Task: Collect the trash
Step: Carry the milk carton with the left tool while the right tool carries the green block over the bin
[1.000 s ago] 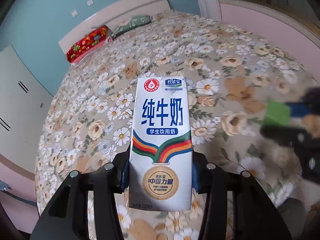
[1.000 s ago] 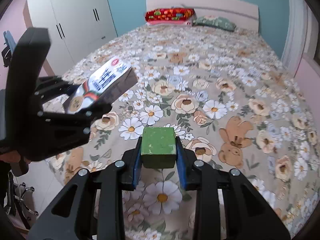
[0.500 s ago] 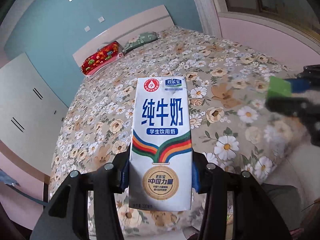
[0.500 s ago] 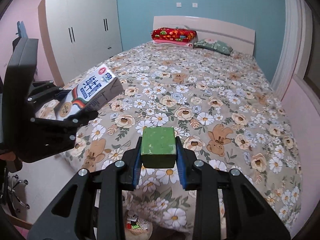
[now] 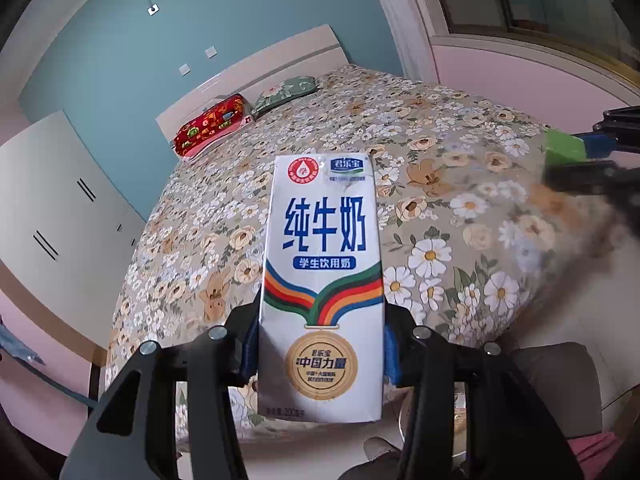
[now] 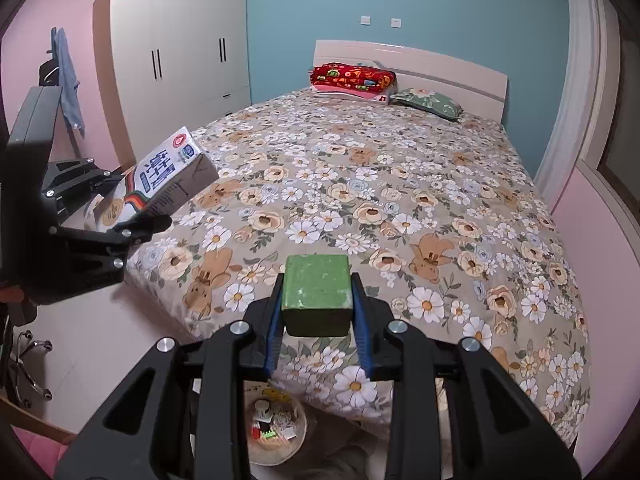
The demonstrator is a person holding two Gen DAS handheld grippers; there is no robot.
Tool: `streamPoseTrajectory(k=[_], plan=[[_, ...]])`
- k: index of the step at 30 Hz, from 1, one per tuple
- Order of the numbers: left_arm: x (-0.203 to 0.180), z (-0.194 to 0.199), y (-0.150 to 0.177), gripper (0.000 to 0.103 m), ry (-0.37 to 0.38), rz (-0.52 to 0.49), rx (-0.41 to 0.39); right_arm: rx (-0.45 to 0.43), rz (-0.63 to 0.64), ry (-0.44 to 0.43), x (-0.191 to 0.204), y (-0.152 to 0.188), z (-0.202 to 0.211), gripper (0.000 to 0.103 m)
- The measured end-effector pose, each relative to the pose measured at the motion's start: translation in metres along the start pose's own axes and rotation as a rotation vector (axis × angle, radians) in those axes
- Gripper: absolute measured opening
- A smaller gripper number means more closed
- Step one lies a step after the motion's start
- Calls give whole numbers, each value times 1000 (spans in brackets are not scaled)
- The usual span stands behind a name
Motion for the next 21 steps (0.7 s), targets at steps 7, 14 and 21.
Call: streamPoseTrajectory(k=[7,14,21], plan=[[2,8,38,49,18,33,17,10,12,-33,23,25,5,32],[-4,-8,83,49,49,67,76,39,2,-83,46,54,-11,32],[-17,-37,128,49,67,82,155,89,-26,-130,60,87,-37,32]])
Point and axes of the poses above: each gripper's, at about its wrist camera, not at the fingertips, and z roughly against the way its jaws point, x to its left, y to its underside, the point moved 10 cm from there along -z, roughly the way its jaws point, and after that the axes turned 7 degrees about z, right-handed, at the moved point
